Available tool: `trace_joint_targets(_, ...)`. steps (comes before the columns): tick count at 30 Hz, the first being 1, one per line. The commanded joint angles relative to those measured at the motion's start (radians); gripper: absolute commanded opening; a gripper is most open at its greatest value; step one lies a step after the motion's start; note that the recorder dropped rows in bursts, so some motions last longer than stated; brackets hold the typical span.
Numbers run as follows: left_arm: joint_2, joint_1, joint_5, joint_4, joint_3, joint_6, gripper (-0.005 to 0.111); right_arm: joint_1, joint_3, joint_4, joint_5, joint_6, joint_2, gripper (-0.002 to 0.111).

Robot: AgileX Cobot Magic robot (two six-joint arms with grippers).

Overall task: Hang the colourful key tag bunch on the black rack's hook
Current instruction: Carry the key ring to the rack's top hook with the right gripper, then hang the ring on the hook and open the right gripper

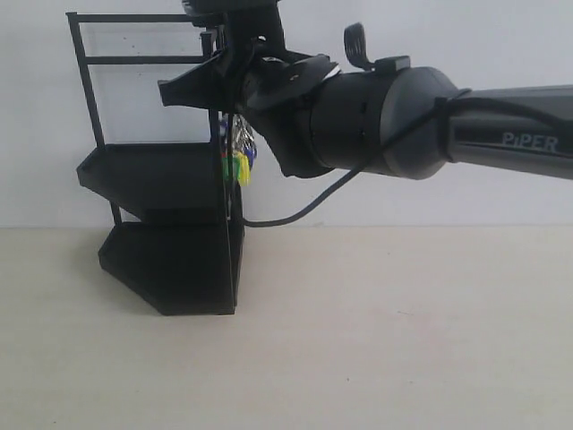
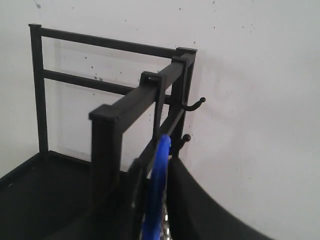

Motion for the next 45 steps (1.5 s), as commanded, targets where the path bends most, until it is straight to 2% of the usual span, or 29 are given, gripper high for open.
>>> trace_joint_targets(1, 0.004, 0.003, -0.011, -0.002, -0.002, 0.000, 0.004, 0.000, -0.012, 0.003, -0.013, -0.034, -0.010, 0.041)
trace_joint_targets(2, 0.004, 0.003, -0.011, -0.002, -0.002, 0.000, 0.004, 0.000, -0.012, 0.003, -0.020, -0.039, -0.010, 0.044)
trace_joint_targets(6, 0.004, 0.003, -0.011, -0.002, -0.002, 0.000, 0.004, 0.005, -0.012, 0.047, -0.027, -0.046, -0.029, 0.044)
trace_joint_targets(10, 0.004, 0.003, -0.011, -0.002, -0.002, 0.000, 0.004, 0.027, -0.012, 0.332, -0.147, -0.293, -0.067, 0.044)
trace_joint_targets(11, 0.004, 0.003, -0.011, -0.002, -0.002, 0.000, 0.004, 0.045, -0.012, 0.427, -0.237, -0.423, -0.077, 0.044)
trace_joint_targets(13, 0.004, 0.003, -0.011, -0.002, -0.002, 0.000, 0.004, 0.083, -0.012, 0.518, -0.386, -0.546, -0.090, 0.044)
trace_joint_targets(14, 0.004, 0.003, -0.011, -0.002, -0.002, 0.000, 0.004, 0.105, -0.012, 0.551, -0.424, -0.601, -0.094, 0.042)
trace_joint_targets(16, 0.004, 0.003, -0.011, -0.002, -0.002, 0.000, 0.004, 0.150, -0.012, 0.575, -0.476, -0.727, -0.094, 0.027)
trace_joint_targets(18, 0.004, 0.003, -0.011, -0.002, -0.002, 0.000, 0.004, 0.188, -0.012, 0.575, -0.553, -0.790, -0.094, 0.000)
trace_joint_targets(22, 0.004, 0.003, -0.011, -0.002, -0.002, 0.000, 0.004, 0.239, -0.004, 0.575, -0.777, -0.901, -0.100, 0.000)
trace_joint_targets(26, 0.004, 0.003, -0.011, -0.002, -0.002, 0.000, 0.004, 0.292, 0.061, 0.575, -0.784, -0.913, -0.148, 0.000)
trace_joint_targets(29, 0.004, 0.003, -0.011, -0.002, -0.002, 0.000, 0.004, 0.335, 0.170, 0.575, -0.666, -0.913, -0.230, 0.000)
trace_joint_targets(34, 0.004, 0.003, -0.011, -0.002, -0.002, 0.000, 0.004, 0.360, 0.415, 0.575, -0.330, -0.913, -0.416, 0.000)
trace_joint_targets(40, 0.004, 0.003, -0.011, -0.002, -0.002, 0.000, 0.004, 0.284, 0.652, 0.575, 0.111, -0.913, -0.692, 0.000)
trace_joint_targets(42, 0.004, 0.003, -0.011, -0.002, -0.002, 0.000, 0.004, 0.261, 0.704, 0.575, 0.126, -0.913, -0.777, 0.000)
trace_joint_targets(45, 0.004, 0.003, -0.011, -0.002, -0.002, 0.000, 0.004, 0.261, 0.739, 0.575, 0.035, -0.911, -0.878, 0.000)
